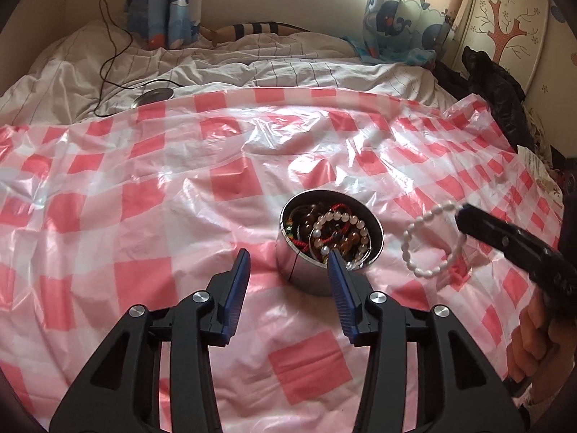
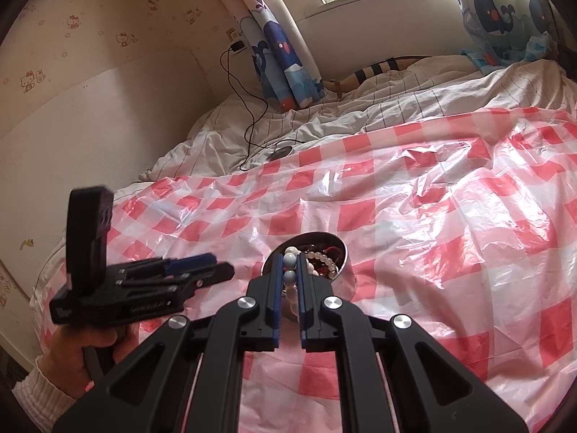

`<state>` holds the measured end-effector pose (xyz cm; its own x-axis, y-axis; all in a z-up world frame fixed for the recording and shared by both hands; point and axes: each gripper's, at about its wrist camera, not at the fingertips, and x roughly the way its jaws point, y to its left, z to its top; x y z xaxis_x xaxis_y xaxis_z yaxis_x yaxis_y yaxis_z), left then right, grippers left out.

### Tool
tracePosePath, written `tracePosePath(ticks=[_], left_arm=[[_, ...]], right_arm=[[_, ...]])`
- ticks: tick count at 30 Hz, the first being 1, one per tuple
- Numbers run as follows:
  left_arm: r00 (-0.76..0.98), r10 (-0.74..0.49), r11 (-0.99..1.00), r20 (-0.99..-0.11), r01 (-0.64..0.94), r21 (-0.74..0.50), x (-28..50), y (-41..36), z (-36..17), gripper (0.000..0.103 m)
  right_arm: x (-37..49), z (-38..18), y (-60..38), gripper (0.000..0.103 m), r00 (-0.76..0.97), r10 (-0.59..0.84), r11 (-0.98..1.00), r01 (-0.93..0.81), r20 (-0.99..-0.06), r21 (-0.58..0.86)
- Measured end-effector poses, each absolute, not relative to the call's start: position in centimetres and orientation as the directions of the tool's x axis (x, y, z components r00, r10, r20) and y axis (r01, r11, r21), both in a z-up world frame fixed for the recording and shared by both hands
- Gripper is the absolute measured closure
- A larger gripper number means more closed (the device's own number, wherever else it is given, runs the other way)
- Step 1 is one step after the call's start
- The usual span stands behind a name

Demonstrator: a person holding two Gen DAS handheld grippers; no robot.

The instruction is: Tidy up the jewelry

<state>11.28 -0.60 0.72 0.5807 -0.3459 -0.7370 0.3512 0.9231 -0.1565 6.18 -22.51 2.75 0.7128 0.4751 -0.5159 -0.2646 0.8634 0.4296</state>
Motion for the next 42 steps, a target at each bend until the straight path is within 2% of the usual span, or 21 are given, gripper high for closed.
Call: tracePosePath(ticks=[2,4,7,10,12,13,14,15,22,27,29,32,34,38,42], left_arm=[[0.602,-0.32,0.936,-0.732,0.321,-0.145,9.4,0.6,0.2,0.048],[0.621,-0.292,0.946,-0.728,0.297,-0.126,7.9,1.5,-0.4,0.041],[0.615,-0.293,0.949,-0.732,0.28,-0.145,7.2,2.2,-1.4,0.037],[0.599,-0.305,0.944,-0.741,0.294,-0.151,7.4,2.1,-2.0,0.036],[0.602,-0.305,0.943,-0.738,0.302,-0.143,7.3,2.0,-1.9,0.036],[0.604,-0.306,0.942,-0.736,0.302,-0.144,7.2,2.1,-1.9,0.034],[0.606,-0.308,0.943,-0.733,0.299,-0.149,7.2,2.1,-1.8,0.033],[0.608,-0.309,0.943,-0.731,0.295,-0.153,7.2,2.1,-1.8,0.032],[0.604,-0.297,0.946,-0.74,0.292,-0.142,6.6,1.5,-2.0,0.03],[0.672,-0.243,0.968,-0.699,0.22,-0.124,3.9,2.1,-2.0,0.023],[0.68,-0.21,0.977,-0.703,0.178,-0.119,3.3,2.3,-2.8,0.021],[0.667,-0.176,0.981,-0.724,0.175,-0.077,3.8,1.6,-3.6,0.021],[0.691,-0.15,0.985,-0.708,0.164,-0.049,3.7,1.2,-3.4,0.019],[0.714,-0.12,0.989,-0.69,0.148,-0.019,3.7,0.4,-3.0,0.014],[0.723,-0.097,0.988,-0.684,0.155,0.023,3.3,-0.4,-3.0,0.012]], right_arm=[[7.2,2.8,-21.9,0.095,0.698,0.512,0.837,-0.275,-0.5,0.474],[8.2,2.8,-21.3,0.095,0.685,0.551,0.804,-0.283,-0.477,0.522],[10.1,1.9,-20.9,0.095,0.672,0.578,0.769,-0.261,-0.463,0.583],[12.3,-0.1,-20.6,0.095,0.665,0.506,0.82,-0.174,-0.549,0.545],[13.2,-1.1,-20.6,0.094,0.67,0.405,0.885,-0.117,-0.622,0.451],[13.4,-1.4,-20.7,0.085,0.668,0.371,0.903,-0.098,-0.645,0.418],[13.3,-1.6,-21.0,0.068,0.669,0.357,0.909,-0.088,-0.652,0.408],[12.9,-1.4,-21.4,0.063,0.682,0.349,0.911,-0.084,-0.643,0.404],[8.0,-0.2,-23.1,0.062,0.702,0.289,0.94,-0.079,-0.651,0.331],[1.4,-0.7,-23.7,0.047,0.701,0.192,0.971,-0.032,-0.687,0.239],[-0.8,-1.3,-23.4,0.036,0.708,0.142,0.982,-0.011,-0.691,0.19],[-1.6,-3.0,-22.7,0.035,0.68,0.124,0.985,0.001,-0.722,0.17],[-1.0,-3.3,-22.1,0.035,0.667,0.126,0.986,0.001,-0.735,0.17],[-0.2,-2.7,-20.7,0.029,0.693,0.123,0.989,-0.026,-0.71,0.146],[-0.4,-2.7,-20.3,0.028,0.695,0.105,0.993,-0.034,-0.711,0.113]])
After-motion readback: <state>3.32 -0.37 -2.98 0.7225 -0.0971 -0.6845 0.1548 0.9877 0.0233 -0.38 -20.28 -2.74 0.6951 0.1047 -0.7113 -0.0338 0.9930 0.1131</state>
